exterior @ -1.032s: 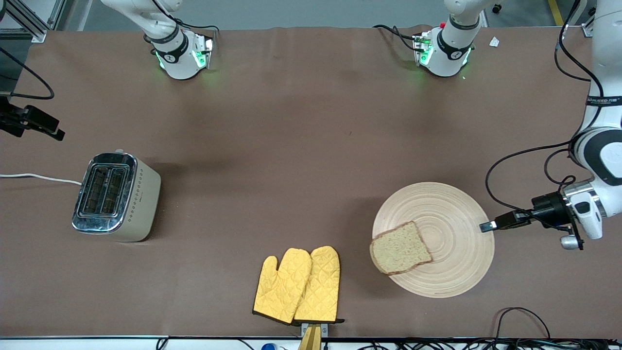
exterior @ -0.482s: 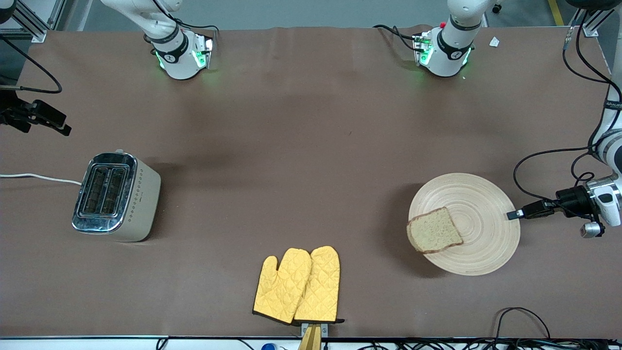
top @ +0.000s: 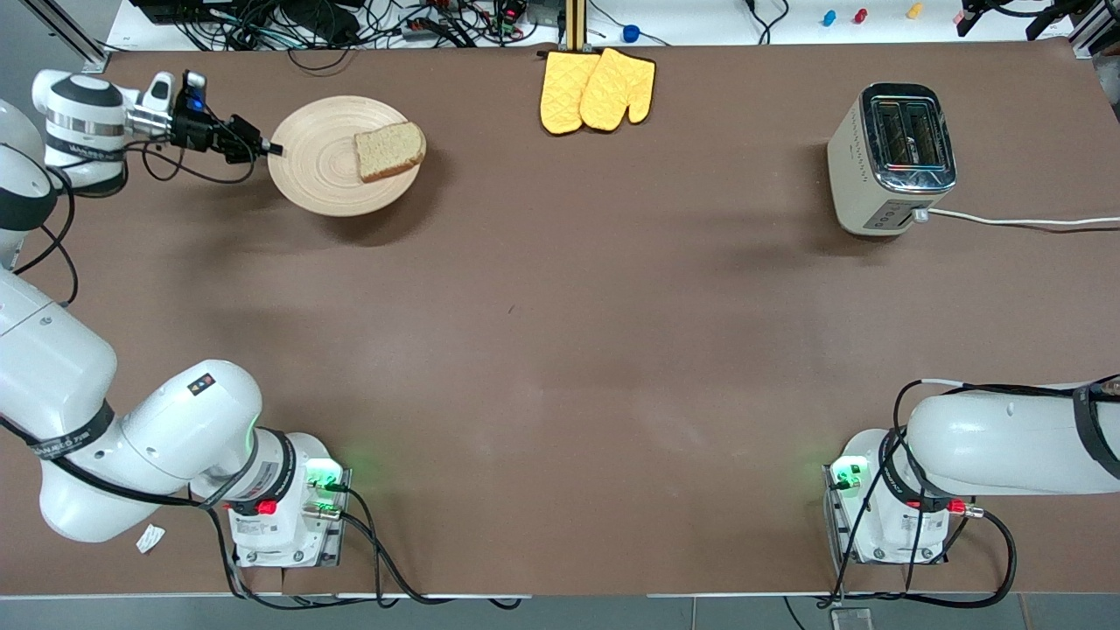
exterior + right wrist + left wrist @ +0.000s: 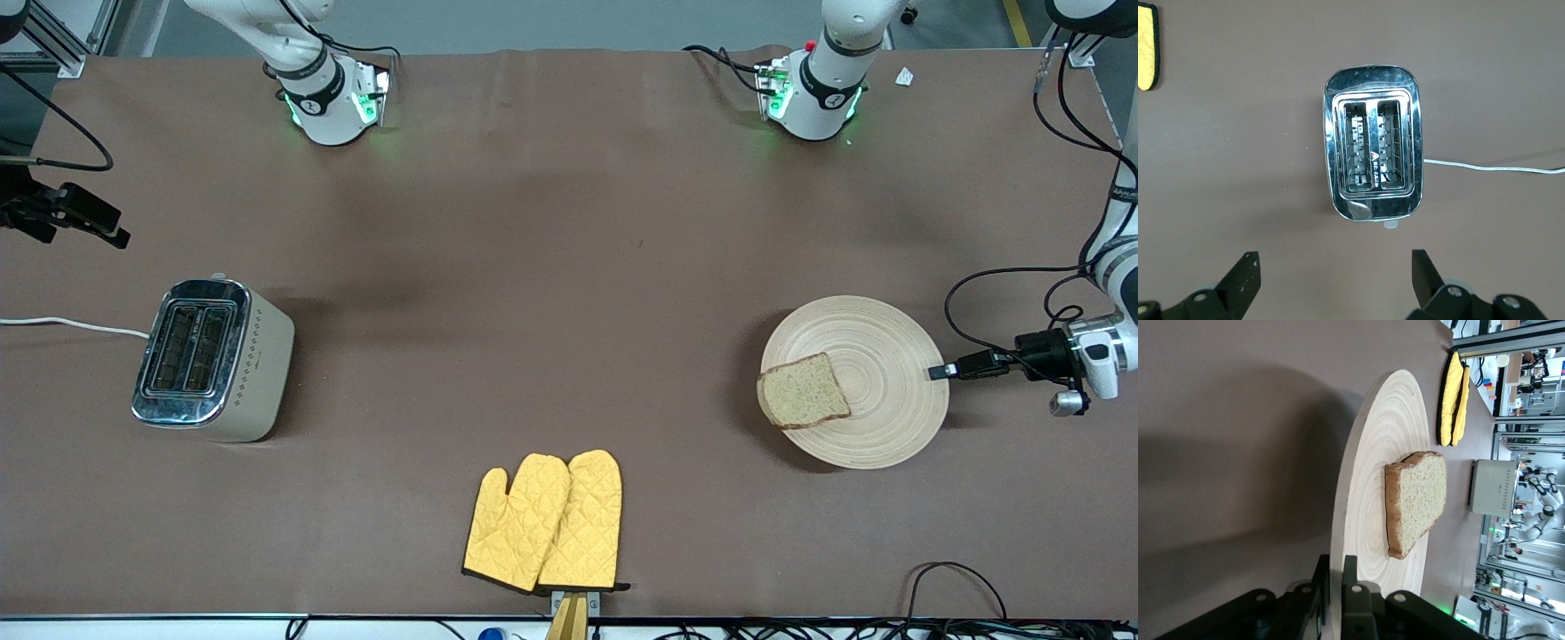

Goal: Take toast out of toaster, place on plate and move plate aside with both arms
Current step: 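Release the plate rim and pull the left gripper back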

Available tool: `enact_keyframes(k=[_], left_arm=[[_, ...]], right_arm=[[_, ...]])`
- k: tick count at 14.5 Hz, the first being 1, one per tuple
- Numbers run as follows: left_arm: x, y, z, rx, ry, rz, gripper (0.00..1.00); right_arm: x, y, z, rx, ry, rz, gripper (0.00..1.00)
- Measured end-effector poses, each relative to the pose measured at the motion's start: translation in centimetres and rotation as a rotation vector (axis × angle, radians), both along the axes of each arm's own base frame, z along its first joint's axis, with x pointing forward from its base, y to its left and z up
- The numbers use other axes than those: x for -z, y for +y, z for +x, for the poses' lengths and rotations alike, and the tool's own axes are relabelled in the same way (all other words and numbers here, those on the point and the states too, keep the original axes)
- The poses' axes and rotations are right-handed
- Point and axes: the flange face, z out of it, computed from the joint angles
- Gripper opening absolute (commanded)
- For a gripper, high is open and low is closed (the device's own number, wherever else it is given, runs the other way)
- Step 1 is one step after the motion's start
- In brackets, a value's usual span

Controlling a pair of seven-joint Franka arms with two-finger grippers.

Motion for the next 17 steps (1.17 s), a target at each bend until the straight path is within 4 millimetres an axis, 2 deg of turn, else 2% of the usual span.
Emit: enact_keyframes(k=[4, 6, 7, 8, 9, 11, 13, 15, 17], left_arm=[[3.8, 0.5, -1.4, 0.028, 0.040, -0.006, 0.02], [4.6, 0.8, -1.7, 0.028, 0.043, -0.015, 0.16], [4.7, 0.8, -1.8, 0.030, 0.042, -0.018, 0.31], [4.7, 0.8, -1.8, 0.033, 0.044, -0.022, 0.85], [4.6, 0.8, -1.7, 0.036, 0.043, -0.024, 1.00], [4.2, 1.1, -1.4, 0.035, 0.033, -0.018, 1.00], [2.7, 1.8, -0.3, 0.034, 0.000, 0.005, 1.00], [0.2, 2.4, 1.2, 0.033, -0.015, 0.048, 1.00], [-3.4, 1.9, 3.2, 0.026, -0.015, 0.091, 1.00]], right_arm=[[0.0, 0.0, 0.0, 0.000, -0.002, 0.000, 1.00], [0.0, 0.1, 0.0, -0.002, -0.003, 0.000, 1.00], [0.0, 0.1, 0.0, -0.002, -0.004, 0.000, 1.00], [0.0, 0.1, 0.1, -0.003, -0.004, -0.001, 1.00], [0.0, 0.1, 0.1, -0.003, -0.005, -0.001, 1.00], [0.0, 0.2, 0.1, -0.005, -0.005, -0.001, 1.00], [0.0, 0.5, 0.1, -0.010, -0.006, -0.001, 1.00], [0.0, 0.8, 0.1, -0.015, -0.006, -0.001, 1.00], [0.0, 0.9, 0.1, -0.017, -0.006, -0.001, 1.00]])
